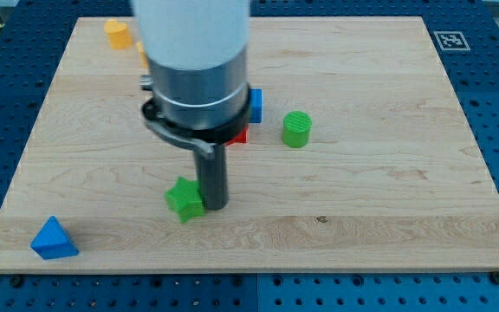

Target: Push the green star towards blue triangle

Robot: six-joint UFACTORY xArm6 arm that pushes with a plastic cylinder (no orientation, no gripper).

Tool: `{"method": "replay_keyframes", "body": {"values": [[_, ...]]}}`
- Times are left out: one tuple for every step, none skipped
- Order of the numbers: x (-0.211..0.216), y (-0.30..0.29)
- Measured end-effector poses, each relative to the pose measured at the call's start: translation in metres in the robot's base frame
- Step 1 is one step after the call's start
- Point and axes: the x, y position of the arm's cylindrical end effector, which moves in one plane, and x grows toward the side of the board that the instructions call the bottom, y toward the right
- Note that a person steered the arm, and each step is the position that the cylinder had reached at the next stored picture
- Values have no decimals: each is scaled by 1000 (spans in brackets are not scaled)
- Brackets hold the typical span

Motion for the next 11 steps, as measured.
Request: {"method": "replay_keyframes", "body": {"values": [[0, -34], [0, -61], [0, -79], [0, -96], [0, -111], [0, -115], [0, -116], [-1, -117], [-6, -120], [-7, -124], [-14, -110]]}}
